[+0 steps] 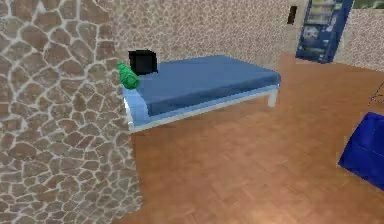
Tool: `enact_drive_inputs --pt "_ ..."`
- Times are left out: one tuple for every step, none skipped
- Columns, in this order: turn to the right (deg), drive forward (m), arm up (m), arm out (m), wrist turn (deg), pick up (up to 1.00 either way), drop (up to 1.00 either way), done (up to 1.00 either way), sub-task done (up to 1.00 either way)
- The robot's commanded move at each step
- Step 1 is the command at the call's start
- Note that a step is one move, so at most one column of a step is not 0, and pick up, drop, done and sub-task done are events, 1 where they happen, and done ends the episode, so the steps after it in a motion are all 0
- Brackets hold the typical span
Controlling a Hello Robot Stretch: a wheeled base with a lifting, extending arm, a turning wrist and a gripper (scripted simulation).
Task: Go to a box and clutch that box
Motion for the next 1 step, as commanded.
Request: enact_drive_inputs --pt "45.0 0.0 0.0 0.0 0.0 0.0 0.0 0.0 0.0"
